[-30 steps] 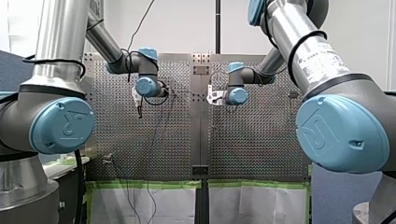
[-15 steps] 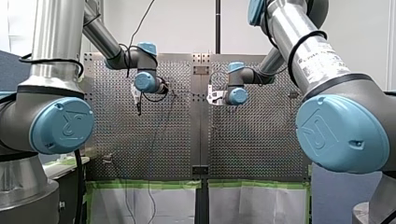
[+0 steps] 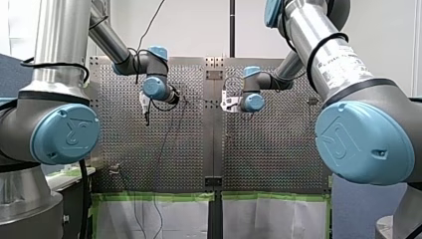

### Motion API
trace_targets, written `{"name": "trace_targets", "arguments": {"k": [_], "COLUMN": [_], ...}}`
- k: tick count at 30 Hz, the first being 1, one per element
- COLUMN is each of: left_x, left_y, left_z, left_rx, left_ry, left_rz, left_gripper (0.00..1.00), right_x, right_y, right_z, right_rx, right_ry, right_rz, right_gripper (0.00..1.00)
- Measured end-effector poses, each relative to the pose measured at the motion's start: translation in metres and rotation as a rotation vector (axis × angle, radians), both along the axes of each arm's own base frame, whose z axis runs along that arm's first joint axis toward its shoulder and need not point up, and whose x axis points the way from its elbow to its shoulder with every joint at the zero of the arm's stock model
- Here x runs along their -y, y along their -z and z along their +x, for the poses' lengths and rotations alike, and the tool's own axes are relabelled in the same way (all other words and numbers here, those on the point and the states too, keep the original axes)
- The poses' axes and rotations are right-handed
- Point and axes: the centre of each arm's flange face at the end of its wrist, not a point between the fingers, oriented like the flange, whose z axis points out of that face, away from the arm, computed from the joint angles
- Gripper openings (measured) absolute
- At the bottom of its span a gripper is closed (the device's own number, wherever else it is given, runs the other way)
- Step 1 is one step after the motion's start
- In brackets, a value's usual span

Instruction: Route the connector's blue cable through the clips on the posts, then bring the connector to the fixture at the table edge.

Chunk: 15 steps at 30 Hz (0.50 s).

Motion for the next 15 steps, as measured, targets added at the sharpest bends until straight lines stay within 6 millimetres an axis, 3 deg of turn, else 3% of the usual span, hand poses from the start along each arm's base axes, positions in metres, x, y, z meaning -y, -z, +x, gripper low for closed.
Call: {"name": "trace_targets", "arguments": {"k": [15], "left_x": [0.0], "left_y": [0.0009], "left_z": [-0.0009], "left_rx": [-0.007], "left_ry": [-0.001], "left_rz": [0.001], "left_gripper": [1.0], "right_x": [-0.0008], "right_y": [0.0004], "right_z": [0.0004], "right_rx": [-0.002], "right_ry": [-0.001], "right_rz": [0.004], "right_gripper": [0.0]}}
